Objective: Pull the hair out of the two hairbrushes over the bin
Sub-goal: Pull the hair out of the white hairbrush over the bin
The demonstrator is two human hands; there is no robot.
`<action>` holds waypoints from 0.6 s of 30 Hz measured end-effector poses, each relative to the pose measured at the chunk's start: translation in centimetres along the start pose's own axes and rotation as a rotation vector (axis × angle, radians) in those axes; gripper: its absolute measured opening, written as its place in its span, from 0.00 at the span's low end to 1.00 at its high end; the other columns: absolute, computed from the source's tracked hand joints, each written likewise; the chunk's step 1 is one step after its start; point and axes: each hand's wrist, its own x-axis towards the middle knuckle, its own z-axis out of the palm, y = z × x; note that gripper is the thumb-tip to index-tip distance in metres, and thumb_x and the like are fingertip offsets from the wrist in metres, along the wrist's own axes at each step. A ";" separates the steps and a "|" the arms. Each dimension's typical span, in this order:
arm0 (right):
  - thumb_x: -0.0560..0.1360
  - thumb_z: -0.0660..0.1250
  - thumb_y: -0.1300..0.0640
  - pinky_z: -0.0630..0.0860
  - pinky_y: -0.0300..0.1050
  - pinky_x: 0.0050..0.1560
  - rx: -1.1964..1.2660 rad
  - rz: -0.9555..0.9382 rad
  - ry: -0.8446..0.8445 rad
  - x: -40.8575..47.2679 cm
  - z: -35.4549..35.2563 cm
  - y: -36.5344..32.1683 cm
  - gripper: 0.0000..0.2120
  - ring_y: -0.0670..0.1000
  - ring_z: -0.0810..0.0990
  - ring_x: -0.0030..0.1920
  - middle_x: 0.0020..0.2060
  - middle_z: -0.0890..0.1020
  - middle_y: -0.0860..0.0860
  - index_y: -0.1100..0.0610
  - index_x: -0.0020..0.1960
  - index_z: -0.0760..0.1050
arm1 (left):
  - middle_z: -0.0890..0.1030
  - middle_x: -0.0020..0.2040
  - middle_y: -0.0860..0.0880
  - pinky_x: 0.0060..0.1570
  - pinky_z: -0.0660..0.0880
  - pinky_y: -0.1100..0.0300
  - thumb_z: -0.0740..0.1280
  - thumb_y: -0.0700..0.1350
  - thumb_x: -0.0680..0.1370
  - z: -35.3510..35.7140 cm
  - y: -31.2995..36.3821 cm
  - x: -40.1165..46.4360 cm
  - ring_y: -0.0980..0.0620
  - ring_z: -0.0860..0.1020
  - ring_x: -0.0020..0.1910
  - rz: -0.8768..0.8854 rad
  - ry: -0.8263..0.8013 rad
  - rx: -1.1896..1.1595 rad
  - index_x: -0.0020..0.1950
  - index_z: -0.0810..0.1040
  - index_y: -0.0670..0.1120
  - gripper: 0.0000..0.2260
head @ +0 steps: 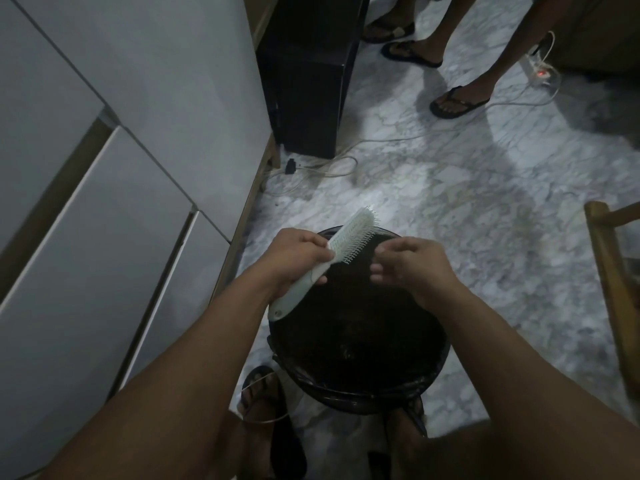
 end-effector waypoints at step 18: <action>0.75 0.70 0.60 0.80 0.44 0.32 0.033 -0.102 -0.110 -10.5 1.5 -8.3 0.13 0.54 0.86 0.39 0.46 0.84 0.60 0.66 0.57 0.76 | 0.81 0.48 0.39 0.44 0.82 0.49 0.71 0.33 0.75 1.4 3.3 -12.6 0.45 0.81 0.40 0.150 -0.008 -0.279 0.47 0.77 0.41 0.05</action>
